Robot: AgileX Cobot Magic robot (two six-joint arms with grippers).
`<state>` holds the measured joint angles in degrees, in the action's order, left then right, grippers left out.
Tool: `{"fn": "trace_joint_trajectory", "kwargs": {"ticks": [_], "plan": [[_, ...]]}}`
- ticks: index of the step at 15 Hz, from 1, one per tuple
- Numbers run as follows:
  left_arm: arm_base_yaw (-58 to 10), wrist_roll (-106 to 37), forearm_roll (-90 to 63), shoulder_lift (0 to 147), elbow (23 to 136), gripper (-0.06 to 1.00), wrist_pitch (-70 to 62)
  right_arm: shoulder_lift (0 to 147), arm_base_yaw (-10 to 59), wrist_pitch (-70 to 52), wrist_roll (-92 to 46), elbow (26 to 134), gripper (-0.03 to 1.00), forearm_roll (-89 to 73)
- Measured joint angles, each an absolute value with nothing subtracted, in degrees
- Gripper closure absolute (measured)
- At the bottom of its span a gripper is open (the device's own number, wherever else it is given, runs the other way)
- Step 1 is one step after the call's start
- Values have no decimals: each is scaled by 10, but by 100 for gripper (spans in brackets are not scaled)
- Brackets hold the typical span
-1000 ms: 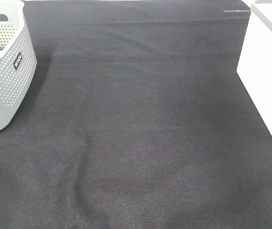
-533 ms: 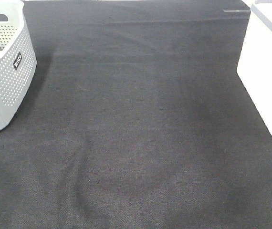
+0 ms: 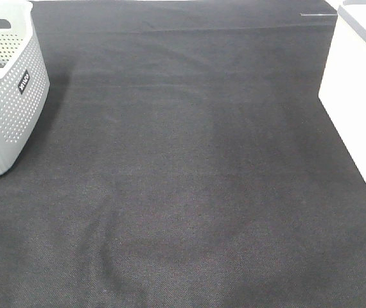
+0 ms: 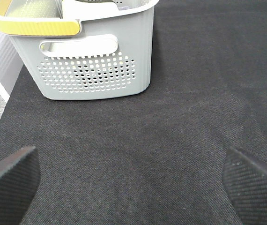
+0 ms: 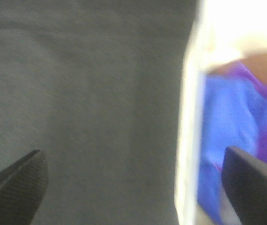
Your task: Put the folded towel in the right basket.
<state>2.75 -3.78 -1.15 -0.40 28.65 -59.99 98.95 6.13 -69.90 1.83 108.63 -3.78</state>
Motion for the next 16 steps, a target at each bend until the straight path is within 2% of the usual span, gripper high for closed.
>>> {"fn": "trace_joint_trajectory", "kwargs": {"ticks": [4,10,12,16], "plan": [[28,-38,-12,-4,286,-5,-600,762,61,-696,65,847,0,31],[28,-38,-13,-4,286,-5,-600,304,61,-702,66,453,0,25],[28,-38,-13,-4,286,-5,-600,193,61,-702,66,390,0,13],[28,-38,-13,-4,286,-5,-600,72,61,-689,31,300,0,0]]}}
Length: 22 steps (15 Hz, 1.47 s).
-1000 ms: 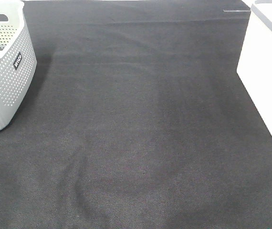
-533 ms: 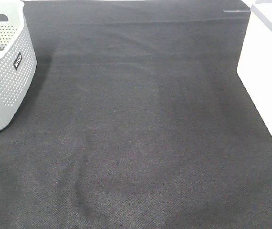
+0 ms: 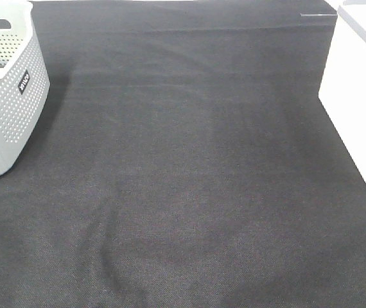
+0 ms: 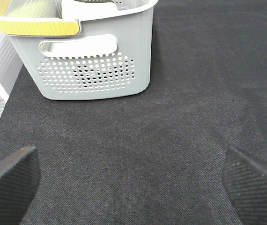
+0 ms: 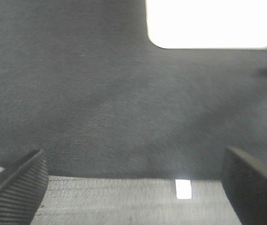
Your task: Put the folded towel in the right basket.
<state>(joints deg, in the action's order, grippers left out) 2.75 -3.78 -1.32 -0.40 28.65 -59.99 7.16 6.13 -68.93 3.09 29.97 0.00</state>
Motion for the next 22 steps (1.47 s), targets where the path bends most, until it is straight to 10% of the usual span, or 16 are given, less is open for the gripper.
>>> {"fn": "trace_joint_trajectory", "kwargs": {"ticks": [22], "plan": [[28,-38,-28,-4,286,-5,-600,-2,38,-633,-46,261,1,-58]]}}
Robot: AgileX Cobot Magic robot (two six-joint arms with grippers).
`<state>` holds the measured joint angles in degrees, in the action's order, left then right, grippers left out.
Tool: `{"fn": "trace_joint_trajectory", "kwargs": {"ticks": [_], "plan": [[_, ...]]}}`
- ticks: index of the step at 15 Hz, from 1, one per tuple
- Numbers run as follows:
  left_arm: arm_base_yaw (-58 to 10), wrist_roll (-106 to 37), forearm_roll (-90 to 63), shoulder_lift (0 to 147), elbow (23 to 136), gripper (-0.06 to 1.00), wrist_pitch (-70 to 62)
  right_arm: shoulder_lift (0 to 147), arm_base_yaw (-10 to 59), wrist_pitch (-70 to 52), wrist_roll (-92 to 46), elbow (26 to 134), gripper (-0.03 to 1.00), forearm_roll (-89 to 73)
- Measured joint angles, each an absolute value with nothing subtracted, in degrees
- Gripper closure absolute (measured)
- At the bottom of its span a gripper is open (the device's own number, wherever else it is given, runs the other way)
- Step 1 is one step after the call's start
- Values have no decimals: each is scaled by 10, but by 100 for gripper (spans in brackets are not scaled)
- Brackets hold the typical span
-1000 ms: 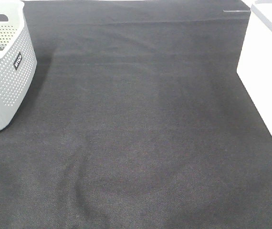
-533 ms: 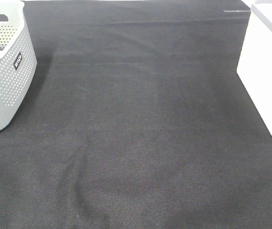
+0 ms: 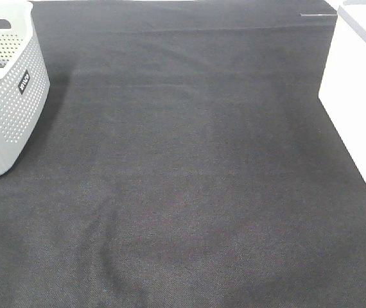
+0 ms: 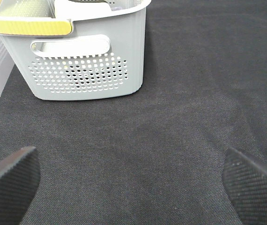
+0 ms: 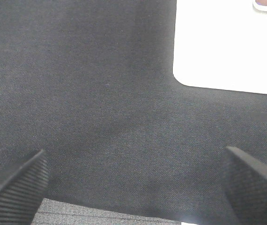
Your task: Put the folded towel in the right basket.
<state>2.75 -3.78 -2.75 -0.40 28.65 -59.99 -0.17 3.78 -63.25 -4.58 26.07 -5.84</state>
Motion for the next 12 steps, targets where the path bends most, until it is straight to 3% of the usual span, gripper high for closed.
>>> {"fn": "trace_joint_trajectory", "kwargs": {"ticks": [12], "plan": [[28,-38,-28,-4,286,-5,-600,-2,38,-633,-46,261,1,-58]]}}
